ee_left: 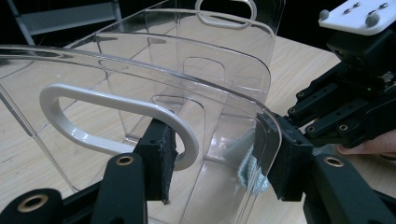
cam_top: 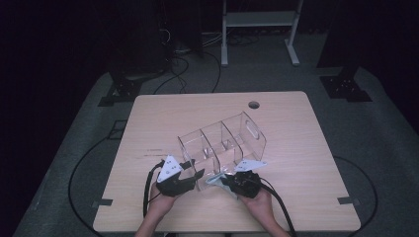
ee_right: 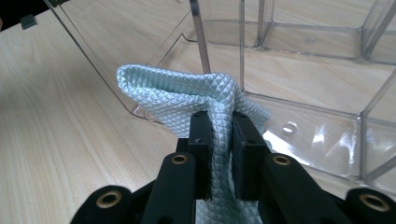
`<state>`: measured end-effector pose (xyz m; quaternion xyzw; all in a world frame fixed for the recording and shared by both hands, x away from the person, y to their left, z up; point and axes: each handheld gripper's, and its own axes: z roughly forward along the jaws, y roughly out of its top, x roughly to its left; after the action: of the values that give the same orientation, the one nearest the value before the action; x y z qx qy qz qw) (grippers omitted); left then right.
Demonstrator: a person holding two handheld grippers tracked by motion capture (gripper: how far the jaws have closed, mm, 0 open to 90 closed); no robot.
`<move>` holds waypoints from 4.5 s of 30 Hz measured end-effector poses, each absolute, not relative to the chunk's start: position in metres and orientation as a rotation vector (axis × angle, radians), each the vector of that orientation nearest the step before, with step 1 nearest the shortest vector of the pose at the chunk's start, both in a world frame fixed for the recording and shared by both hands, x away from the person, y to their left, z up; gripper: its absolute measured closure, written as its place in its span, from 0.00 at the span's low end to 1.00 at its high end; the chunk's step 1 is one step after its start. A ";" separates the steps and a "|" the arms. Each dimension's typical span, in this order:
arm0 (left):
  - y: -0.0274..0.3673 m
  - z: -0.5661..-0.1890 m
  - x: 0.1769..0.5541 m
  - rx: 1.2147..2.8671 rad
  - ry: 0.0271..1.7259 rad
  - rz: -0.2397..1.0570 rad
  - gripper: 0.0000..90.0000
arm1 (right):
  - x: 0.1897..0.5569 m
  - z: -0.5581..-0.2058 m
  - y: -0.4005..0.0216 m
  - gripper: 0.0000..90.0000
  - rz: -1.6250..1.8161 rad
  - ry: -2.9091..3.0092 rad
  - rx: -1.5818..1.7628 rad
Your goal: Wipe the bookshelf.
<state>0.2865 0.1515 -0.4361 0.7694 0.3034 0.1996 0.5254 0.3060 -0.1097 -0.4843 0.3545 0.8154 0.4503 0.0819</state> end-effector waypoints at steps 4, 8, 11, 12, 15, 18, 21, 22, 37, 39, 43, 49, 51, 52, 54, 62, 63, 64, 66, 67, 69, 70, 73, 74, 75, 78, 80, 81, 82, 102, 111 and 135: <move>0.151 -0.436 0.286 1.838 0.728 0.473 0.54 | 0.304 -0.471 -0.114 0.88 1.402 2.393 1.045; 0.152 -0.436 0.286 1.837 0.727 0.471 0.54 | 0.301 -0.450 -0.117 0.88 1.461 2.335 1.013; 0.152 -0.436 0.286 1.840 0.727 0.473 0.54 | 0.301 -0.452 -0.117 0.89 1.476 2.330 1.015; 0.152 -0.436 0.287 1.841 0.727 0.473 0.54 | 0.302 -0.455 -0.116 0.88 1.470 2.337 1.020; 0.151 -0.436 0.287 1.840 0.728 0.473 0.54 | 0.304 -0.469 -0.115 0.89 1.421 2.382 1.045; 0.152 -0.436 0.287 1.839 0.730 0.470 0.54 | 0.306 -0.476 -0.113 0.88 1.383 2.410 1.052; 0.152 -0.436 0.287 1.834 0.728 0.464 0.54 | 0.308 -0.483 -0.113 0.88 1.346 2.449 1.077; 0.152 -0.436 0.287 1.836 0.728 0.463 0.54 | 0.308 -0.480 -0.113 0.88 1.348 2.442 1.069; 0.153 -0.435 0.287 1.843 0.713 0.433 0.53 | 0.308 -0.484 -0.116 0.88 1.350 2.439 1.079; 0.154 -0.435 0.287 1.839 0.706 0.419 0.53 | 0.308 -0.481 -0.117 0.88 1.353 2.435 1.082; 0.152 -0.434 0.286 1.847 0.684 0.408 0.52 | 0.306 -0.464 -0.123 0.88 1.407 2.375 1.066; 0.151 -0.435 0.285 1.856 0.652 0.388 0.51 | 0.307 -0.469 -0.126 0.88 1.379 2.370 1.069; 0.150 -0.435 0.285 1.860 0.640 0.379 0.50 | 0.309 -0.476 -0.127 0.88 1.360 2.388 1.092; 0.150 -0.435 0.285 1.863 0.635 0.378 0.50 | 0.310 -0.480 -0.128 0.89 1.357 2.394 1.107; 0.149 -0.435 0.285 1.863 0.626 0.373 0.50 | 0.309 -0.476 -0.130 0.88 1.361 2.383 1.104; 0.148 -0.435 0.283 1.873 0.609 0.369 0.51 | 0.303 -0.452 -0.135 0.88 1.439 2.304 1.051; 0.148 -0.435 0.283 1.875 0.607 0.370 0.51 | 0.304 -0.456 -0.135 0.88 1.438 2.314 1.065; 0.148 -0.435 0.283 1.876 0.607 0.369 0.52 | 0.304 -0.461 -0.134 0.88 1.422 2.330 1.072; 0.148 -0.434 0.284 1.878 0.605 0.370 0.52 | 0.305 -0.468 -0.133 0.88 1.403 2.355 1.091; 0.148 -0.434 0.284 1.875 0.607 0.368 0.52 | 0.306 -0.469 -0.134 0.88 1.407 2.357 1.097; 0.148 -0.434 0.284 1.875 0.606 0.368 0.52 | 0.304 -0.463 -0.134 0.88 1.420 2.343 1.089; 0.148 -0.435 0.284 1.873 0.607 0.367 0.52 | 0.303 -0.456 -0.135 0.88 1.447 2.321 1.069; 0.148 -0.434 0.284 1.876 0.605 0.366 0.52 | 0.300 -0.444 -0.136 0.88 1.476 2.287 1.034; 0.148 -0.434 0.284 1.877 0.605 0.367 0.52 | 0.300 -0.445 -0.136 0.88 1.468 2.294 1.035; 0.148 -0.434 0.284 1.878 0.605 0.367 0.52 | 0.300 -0.449 -0.135 0.88 1.464 2.304 1.039; 0.148 -0.434 0.284 1.878 0.605 0.367 0.52 | 0.302 -0.465 -0.133 0.88 1.420 2.355 1.080; 0.149 -0.434 0.284 1.878 0.605 0.363 0.51 | 0.302 -0.467 -0.134 0.88 1.426 2.362 1.096; 0.149 -0.434 0.284 1.879 0.602 0.360 0.51 | 0.301 -0.464 -0.134 0.88 1.433 2.350 1.084; 0.149 -0.434 0.284 1.878 0.600 0.356 0.51 | 0.300 -0.457 -0.134 0.88 1.445 2.332 1.063; 0.155 -0.435 0.288 1.881 0.467 0.179 0.13 | 0.284 -0.425 -0.115 0.88 1.557 2.381 0.875; 0.155 -0.436 0.288 1.885 0.460 0.174 0.11 | 0.279 -0.401 -0.114 0.88 1.611 2.369 0.797; 0.153 -0.435 0.288 1.892 0.455 0.170 0.10 | 0.283 -0.456 -0.081 0.88 1.565 2.590 0.803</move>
<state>0.2880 0.1535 -0.4355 0.8027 0.1932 0.0722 0.5595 0.2833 -0.0811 -0.4564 0.2565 0.8273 0.4998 0.0052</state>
